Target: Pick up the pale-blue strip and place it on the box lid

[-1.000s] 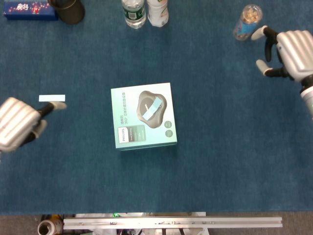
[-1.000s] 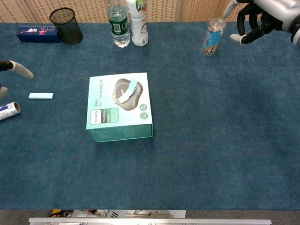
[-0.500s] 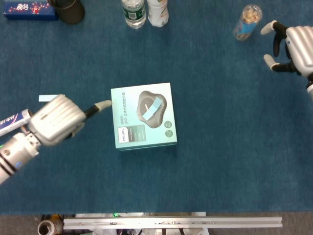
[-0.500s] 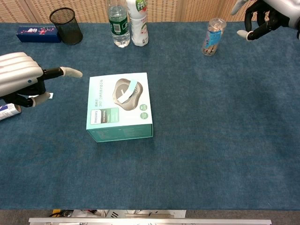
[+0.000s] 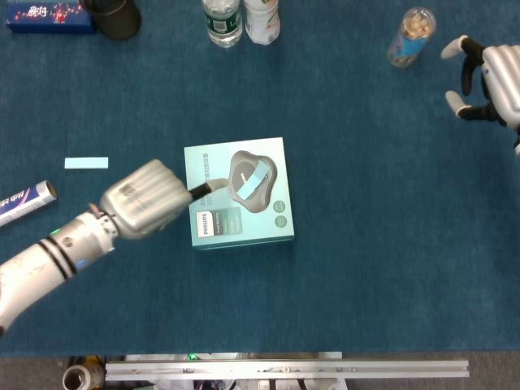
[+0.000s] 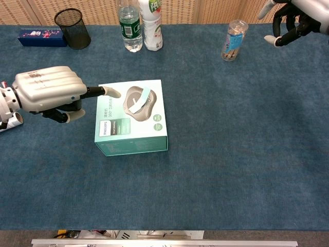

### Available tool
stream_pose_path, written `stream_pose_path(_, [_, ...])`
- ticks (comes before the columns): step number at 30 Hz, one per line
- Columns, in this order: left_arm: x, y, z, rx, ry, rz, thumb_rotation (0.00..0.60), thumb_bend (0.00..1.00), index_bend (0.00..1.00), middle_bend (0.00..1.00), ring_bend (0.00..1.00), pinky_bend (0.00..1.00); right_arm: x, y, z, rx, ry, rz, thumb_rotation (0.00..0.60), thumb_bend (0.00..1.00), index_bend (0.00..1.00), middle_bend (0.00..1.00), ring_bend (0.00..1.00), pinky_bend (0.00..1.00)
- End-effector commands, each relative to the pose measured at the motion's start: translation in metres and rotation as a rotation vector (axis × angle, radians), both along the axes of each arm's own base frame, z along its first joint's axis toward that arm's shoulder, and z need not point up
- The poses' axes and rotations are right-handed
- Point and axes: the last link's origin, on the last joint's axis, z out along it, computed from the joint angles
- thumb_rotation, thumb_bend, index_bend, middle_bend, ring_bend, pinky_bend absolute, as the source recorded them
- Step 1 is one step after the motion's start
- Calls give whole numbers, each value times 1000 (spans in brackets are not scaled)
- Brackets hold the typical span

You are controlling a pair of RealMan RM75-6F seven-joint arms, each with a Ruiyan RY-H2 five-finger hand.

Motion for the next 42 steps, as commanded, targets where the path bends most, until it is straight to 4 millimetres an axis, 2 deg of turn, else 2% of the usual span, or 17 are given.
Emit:
stream_pose_path(1, [12, 2, -7, -15, 1, -12, 600, 698, 108, 887, 931, 975, -1, 0, 0, -3, 6, 1, 600, 288, 357, 671, 739, 1000])
stream_pose_path(9, [22, 2, -20, -38, 46, -27, 600, 698, 108, 895, 938, 975, -6, 1, 1, -9, 8, -10, 600, 289, 357, 671, 739, 1000])
stream_pose_path(20, [24, 3, -31, -36, 103, -21, 600, 697, 108, 896, 939, 975, -11, 0, 1, -12, 17, -12, 600, 289, 357, 671, 751, 1000])
stream_pose_path(42, [24, 5, -31, -16, 120, 9, 600, 697, 109, 895, 939, 975, -15, 2, 3, -16, 13, -17, 600, 288, 357, 671, 768, 1000])
